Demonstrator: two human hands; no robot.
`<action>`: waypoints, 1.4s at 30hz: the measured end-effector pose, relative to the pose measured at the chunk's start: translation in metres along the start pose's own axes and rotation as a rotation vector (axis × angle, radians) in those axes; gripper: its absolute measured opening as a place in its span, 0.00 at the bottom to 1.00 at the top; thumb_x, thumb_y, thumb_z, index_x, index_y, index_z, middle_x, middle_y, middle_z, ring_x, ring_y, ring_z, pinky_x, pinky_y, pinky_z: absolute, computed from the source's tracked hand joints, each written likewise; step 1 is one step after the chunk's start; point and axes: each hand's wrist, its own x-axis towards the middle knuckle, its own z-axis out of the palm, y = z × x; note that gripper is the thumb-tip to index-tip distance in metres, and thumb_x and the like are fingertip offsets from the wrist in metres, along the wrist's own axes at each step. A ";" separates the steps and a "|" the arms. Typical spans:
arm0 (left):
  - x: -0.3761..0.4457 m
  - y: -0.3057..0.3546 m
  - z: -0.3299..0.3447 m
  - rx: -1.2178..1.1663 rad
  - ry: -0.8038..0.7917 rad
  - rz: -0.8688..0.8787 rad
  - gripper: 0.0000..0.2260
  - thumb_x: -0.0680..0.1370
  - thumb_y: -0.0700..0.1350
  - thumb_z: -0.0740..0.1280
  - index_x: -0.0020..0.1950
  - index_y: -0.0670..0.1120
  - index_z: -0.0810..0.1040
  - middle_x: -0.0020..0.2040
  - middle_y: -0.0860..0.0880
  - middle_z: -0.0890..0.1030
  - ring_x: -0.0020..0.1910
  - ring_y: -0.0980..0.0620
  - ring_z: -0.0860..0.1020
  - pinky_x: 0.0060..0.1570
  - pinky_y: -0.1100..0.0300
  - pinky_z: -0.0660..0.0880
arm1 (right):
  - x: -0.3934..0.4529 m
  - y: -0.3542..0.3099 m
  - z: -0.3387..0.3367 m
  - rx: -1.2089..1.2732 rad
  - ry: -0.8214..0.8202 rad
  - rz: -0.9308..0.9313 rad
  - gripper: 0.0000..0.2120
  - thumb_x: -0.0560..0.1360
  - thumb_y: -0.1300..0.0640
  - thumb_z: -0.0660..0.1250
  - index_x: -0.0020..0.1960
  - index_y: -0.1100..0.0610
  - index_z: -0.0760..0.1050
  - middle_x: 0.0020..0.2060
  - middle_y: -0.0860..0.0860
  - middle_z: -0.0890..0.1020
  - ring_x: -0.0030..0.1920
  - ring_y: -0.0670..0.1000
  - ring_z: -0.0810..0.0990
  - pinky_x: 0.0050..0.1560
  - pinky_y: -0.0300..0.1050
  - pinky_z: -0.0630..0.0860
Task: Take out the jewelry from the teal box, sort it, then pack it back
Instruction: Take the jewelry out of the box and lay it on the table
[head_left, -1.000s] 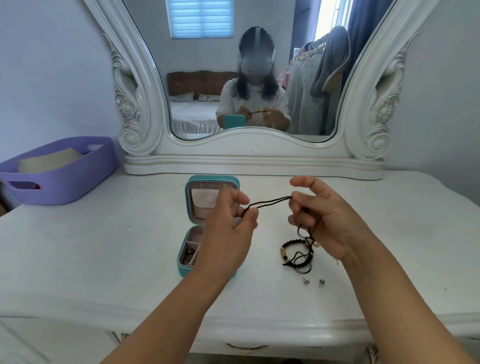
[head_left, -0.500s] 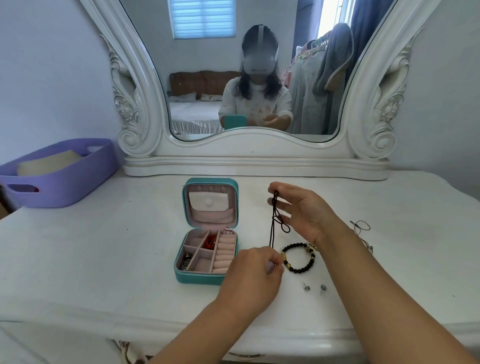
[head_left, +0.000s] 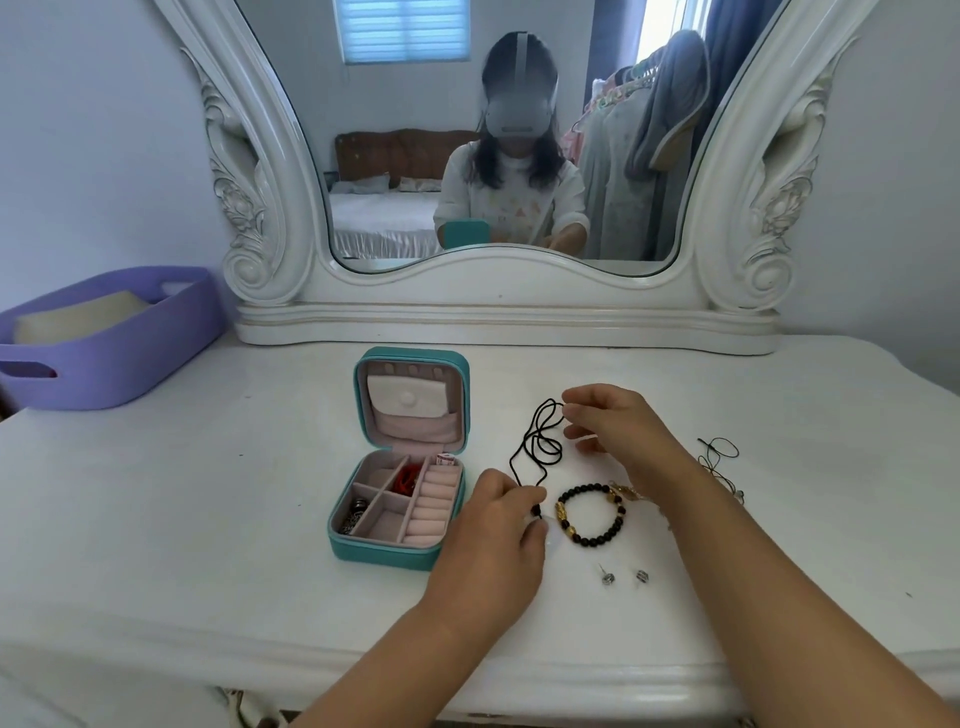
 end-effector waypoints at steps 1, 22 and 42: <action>0.000 -0.001 0.000 -0.002 -0.002 -0.004 0.14 0.78 0.45 0.61 0.64 0.48 0.74 0.55 0.51 0.71 0.42 0.58 0.68 0.49 0.69 0.65 | -0.001 0.001 -0.002 0.017 -0.001 0.003 0.12 0.74 0.59 0.66 0.57 0.57 0.76 0.48 0.51 0.80 0.44 0.50 0.79 0.42 0.40 0.74; 0.018 -0.070 -0.111 -0.098 0.111 -0.382 0.13 0.77 0.37 0.60 0.49 0.54 0.79 0.69 0.54 0.68 0.66 0.52 0.68 0.56 0.62 0.68 | -0.071 -0.036 0.058 -0.230 -0.234 -0.247 0.08 0.72 0.61 0.68 0.47 0.50 0.80 0.44 0.50 0.83 0.39 0.47 0.78 0.41 0.33 0.75; 0.016 -0.107 -0.127 -0.367 0.008 -0.398 0.21 0.73 0.31 0.59 0.59 0.51 0.74 0.50 0.38 0.81 0.48 0.41 0.81 0.49 0.50 0.79 | -0.079 -0.031 0.132 -0.403 -0.332 -0.410 0.09 0.70 0.65 0.69 0.49 0.57 0.81 0.42 0.44 0.73 0.40 0.37 0.73 0.44 0.21 0.66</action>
